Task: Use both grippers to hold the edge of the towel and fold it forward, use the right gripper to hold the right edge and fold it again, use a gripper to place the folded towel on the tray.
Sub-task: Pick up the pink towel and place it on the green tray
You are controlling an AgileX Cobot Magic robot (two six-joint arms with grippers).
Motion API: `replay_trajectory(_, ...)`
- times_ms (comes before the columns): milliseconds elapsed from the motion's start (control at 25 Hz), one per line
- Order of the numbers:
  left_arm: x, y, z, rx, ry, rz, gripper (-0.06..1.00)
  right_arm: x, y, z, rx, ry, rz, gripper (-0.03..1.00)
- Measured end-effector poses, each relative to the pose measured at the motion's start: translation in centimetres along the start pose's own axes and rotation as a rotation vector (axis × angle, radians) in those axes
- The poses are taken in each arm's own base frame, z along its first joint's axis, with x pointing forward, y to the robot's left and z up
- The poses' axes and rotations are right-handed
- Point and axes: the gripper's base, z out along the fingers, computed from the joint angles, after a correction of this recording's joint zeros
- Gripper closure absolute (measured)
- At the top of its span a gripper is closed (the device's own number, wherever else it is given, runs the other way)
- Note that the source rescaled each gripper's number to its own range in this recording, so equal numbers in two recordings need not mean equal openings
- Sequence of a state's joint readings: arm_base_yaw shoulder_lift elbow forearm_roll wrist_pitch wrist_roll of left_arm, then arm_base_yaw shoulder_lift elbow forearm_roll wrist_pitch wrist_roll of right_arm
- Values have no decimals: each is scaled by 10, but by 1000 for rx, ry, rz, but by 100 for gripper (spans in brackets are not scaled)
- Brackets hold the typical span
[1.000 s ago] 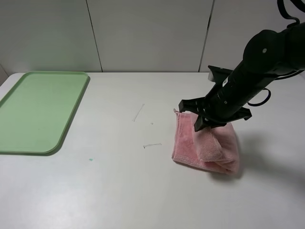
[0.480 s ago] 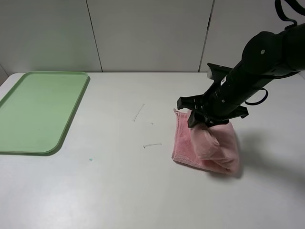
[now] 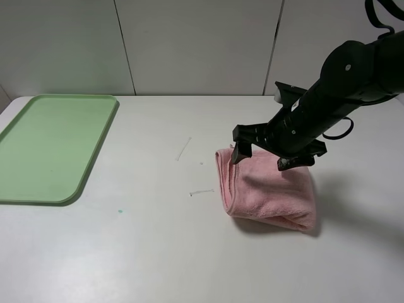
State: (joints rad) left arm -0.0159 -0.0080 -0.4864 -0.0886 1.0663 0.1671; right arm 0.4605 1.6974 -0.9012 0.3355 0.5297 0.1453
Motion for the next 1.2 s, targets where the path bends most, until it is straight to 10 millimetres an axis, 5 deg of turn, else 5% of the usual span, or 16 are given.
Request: replay_trajectory(1200, 0, 0, 0, 0, 0, 1, 4, 0, 1, -8, 1, -14, 4, -3)
